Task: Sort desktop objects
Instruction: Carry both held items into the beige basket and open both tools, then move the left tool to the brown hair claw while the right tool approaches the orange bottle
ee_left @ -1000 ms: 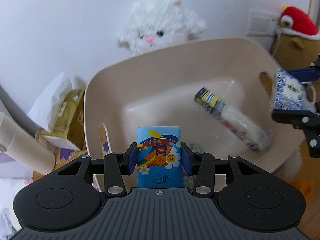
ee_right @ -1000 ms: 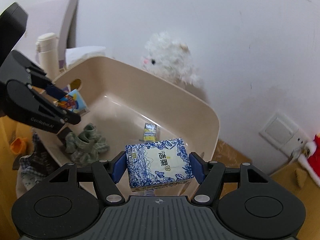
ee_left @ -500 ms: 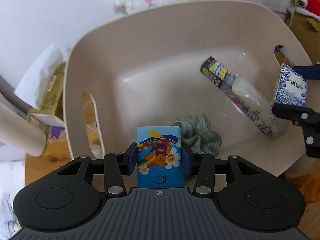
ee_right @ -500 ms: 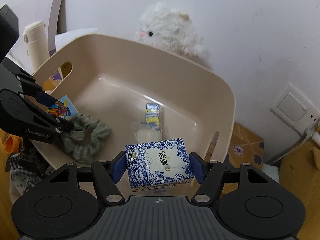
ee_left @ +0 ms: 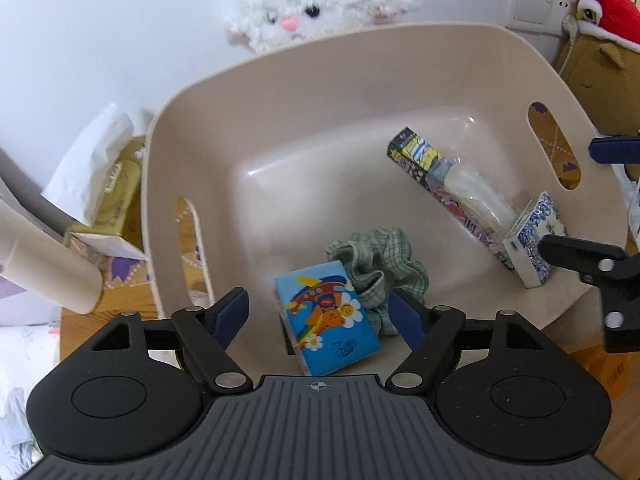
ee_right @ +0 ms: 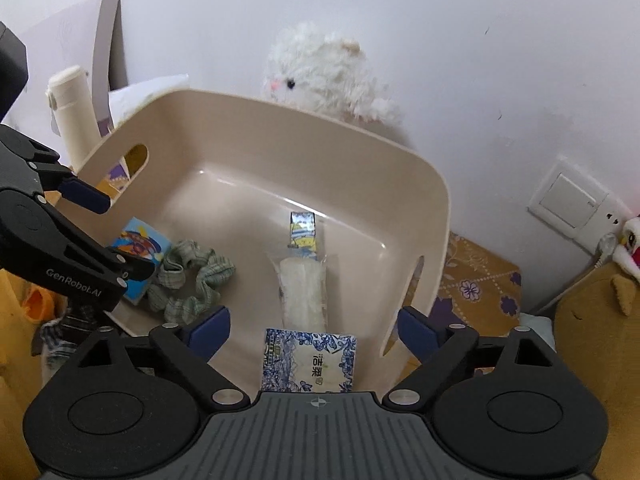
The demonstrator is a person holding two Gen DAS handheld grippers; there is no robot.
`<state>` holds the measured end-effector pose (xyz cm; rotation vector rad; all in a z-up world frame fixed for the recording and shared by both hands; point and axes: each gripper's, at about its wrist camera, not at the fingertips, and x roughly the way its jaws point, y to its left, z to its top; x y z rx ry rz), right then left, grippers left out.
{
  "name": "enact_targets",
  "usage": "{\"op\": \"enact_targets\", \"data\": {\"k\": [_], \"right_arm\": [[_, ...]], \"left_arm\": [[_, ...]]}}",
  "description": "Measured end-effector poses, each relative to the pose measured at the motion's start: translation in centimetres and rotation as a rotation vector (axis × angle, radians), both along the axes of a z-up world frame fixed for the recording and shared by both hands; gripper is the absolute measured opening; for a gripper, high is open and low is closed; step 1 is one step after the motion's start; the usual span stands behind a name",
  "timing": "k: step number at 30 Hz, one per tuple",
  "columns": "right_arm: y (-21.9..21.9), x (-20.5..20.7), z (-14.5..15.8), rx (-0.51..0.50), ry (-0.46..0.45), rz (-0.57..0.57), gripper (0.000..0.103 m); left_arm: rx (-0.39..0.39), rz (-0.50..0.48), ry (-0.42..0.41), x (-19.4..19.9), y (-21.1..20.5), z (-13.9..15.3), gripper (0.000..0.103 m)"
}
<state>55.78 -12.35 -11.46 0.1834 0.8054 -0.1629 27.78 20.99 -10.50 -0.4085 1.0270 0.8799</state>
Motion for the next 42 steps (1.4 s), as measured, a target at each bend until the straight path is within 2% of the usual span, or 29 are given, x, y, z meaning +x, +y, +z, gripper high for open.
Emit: {"op": "enact_targets", "data": {"k": [13, 22, 27, 30, 33, 42], "right_arm": [[0.6, -4.9, 1.9, 0.018, -0.107, -0.054, 0.103], [1.6, -7.9, 1.3, 0.056, -0.116, -0.104, 0.103], [3.1, -9.2, 0.3, 0.046, -0.089, -0.065, 0.103], [4.1, -9.9, -0.6, 0.041, -0.066, -0.080, 0.103], [4.7, -10.5, -1.7, 0.078, -0.049, -0.083, 0.103], [5.9, -11.0, -3.9, 0.124, -0.005, -0.112, 0.103]], "left_arm": [[0.087, -0.013, -0.034, -2.2, -2.1, 3.5, 0.079], [0.096, -0.026, -0.054, -3.9, -4.9, 4.1, 0.081], [0.058, -0.026, -0.049, -5.1, -6.5, 3.3, 0.081], [0.042, -0.011, -0.040, -5.8, -7.1, 2.7, 0.081], [0.015, 0.009, -0.041, -6.6, -7.7, 2.0, 0.081], [-0.043, 0.002, 0.036, -8.4, -9.8, -1.4, 0.081]]}}
